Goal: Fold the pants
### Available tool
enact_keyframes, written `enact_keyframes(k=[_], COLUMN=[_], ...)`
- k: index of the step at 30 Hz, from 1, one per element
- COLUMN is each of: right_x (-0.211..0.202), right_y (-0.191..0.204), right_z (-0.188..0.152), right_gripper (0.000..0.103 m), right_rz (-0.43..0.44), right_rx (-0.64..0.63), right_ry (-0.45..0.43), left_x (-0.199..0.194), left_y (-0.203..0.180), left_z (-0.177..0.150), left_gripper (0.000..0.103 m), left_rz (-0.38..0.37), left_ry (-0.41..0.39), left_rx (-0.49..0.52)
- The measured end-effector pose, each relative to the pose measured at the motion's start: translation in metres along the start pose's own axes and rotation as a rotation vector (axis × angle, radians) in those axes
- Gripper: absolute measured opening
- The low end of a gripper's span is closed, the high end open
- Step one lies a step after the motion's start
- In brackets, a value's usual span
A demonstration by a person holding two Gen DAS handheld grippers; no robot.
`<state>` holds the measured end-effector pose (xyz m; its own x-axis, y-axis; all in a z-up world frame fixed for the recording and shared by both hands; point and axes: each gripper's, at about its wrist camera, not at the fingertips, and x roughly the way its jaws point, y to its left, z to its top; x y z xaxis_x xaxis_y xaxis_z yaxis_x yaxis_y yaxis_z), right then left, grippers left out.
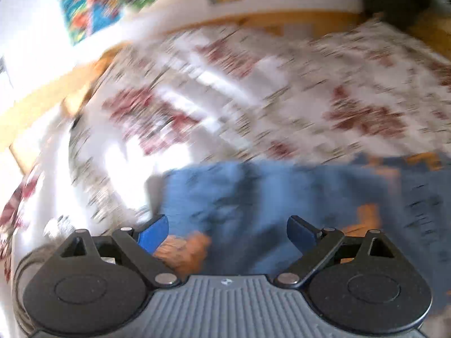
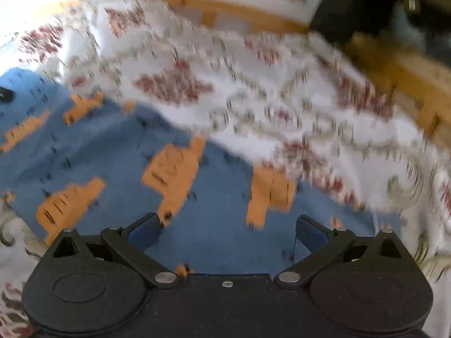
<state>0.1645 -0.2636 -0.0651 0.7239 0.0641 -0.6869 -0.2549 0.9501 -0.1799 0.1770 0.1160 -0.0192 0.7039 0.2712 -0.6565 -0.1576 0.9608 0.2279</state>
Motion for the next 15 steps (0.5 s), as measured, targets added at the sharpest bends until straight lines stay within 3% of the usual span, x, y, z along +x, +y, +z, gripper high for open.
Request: enact_keyframes(k=[3, 8, 11, 13, 14, 15], right_x=[0.002, 0.001, 0.001, 0.001, 0.001, 0.0], right_y=[-0.017, -0.018, -0.018, -0.018, -0.018, -0.017], right_z=[-0.003, -0.005, -0.005, -0.005, -0.004, -0.004], right_gripper=[0.102, 0.102, 0.102, 0.102, 0.102, 0.102], right_rz=[0.013, -0.029, -0.028, -0.028, -0.029, -0.03], right_rx=[0.098, 0.093, 0.097, 0.103, 0.104, 0.103], right_ry=[0.026, 0.027, 0.028, 0.031, 0.032, 0.033], left_x=[0.01, -0.003, -0.027, -0.031, -0.026, -0.02], left_y=[0.028, 0.02, 0.016, 0.011, 0.011, 0.012], left_z=[-0.007, -0.002, -0.003, -0.003, -0.002, 0.0], left_gripper=[0.094, 0.094, 0.093, 0.094, 0.092, 0.079], left_rz=[0.057, 0.131, 0.114, 0.147, 0.157, 0.157], left_ry=[0.017, 0.02, -0.055, -0.075, -0.056, -0.032], left_rx=[-0.019, 0.076, 0.105, 0.145, 0.151, 0.148])
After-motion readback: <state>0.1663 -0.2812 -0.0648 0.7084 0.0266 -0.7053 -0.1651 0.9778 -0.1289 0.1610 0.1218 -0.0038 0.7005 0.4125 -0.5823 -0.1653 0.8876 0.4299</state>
